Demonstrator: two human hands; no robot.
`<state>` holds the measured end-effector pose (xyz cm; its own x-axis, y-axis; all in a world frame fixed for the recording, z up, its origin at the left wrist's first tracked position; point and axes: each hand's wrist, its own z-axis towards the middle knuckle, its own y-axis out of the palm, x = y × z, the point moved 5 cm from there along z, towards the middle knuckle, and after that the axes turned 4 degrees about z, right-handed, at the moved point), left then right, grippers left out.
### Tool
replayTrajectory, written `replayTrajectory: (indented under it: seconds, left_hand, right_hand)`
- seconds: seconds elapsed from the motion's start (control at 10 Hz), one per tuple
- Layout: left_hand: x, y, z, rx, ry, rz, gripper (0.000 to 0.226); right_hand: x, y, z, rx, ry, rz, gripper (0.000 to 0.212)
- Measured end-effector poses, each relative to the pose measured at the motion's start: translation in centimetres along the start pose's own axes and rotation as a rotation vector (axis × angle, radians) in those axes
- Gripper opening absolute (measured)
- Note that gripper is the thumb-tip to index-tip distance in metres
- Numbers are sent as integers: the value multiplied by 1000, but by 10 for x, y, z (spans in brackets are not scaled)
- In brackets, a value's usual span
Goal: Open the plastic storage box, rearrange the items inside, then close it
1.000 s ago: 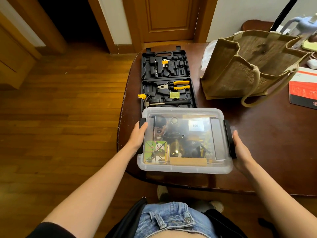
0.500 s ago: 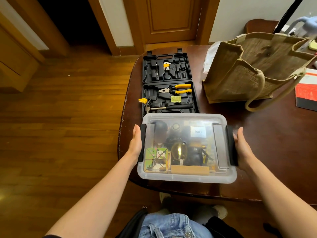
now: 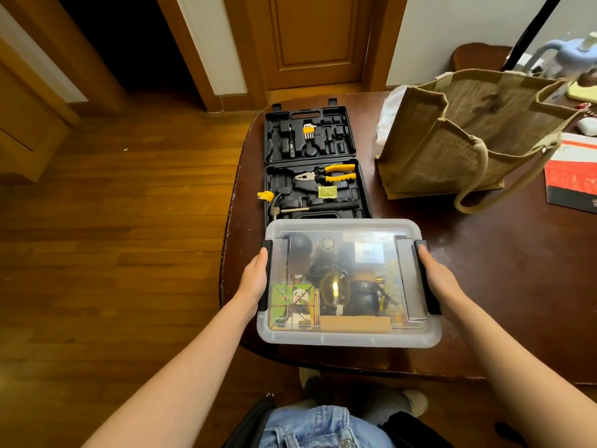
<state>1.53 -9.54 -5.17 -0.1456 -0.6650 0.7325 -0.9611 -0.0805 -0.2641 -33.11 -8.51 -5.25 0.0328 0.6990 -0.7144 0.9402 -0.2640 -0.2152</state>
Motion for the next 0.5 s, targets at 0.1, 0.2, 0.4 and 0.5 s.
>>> replayTrajectory:
  seconds: [0.1,0.2,0.4,0.5]
  left_hand:
    - [1,-3,-2,-23,5,-8,48]
    - [-2,-6,-8,-63,8,-75,39]
    - [-19,-11,-20,-78,-40,-331,30]
    - [-42,-14,-34,-14,-143,-435,36]
  right_hand:
    - [0,-5,-5,4,-52,7,35]
    - [11,-12,-10,-16,-37,90,33]
    - [56,-30,-2,-80,119,342,46]
    - [79,-37,-11,-70,255,376,46]
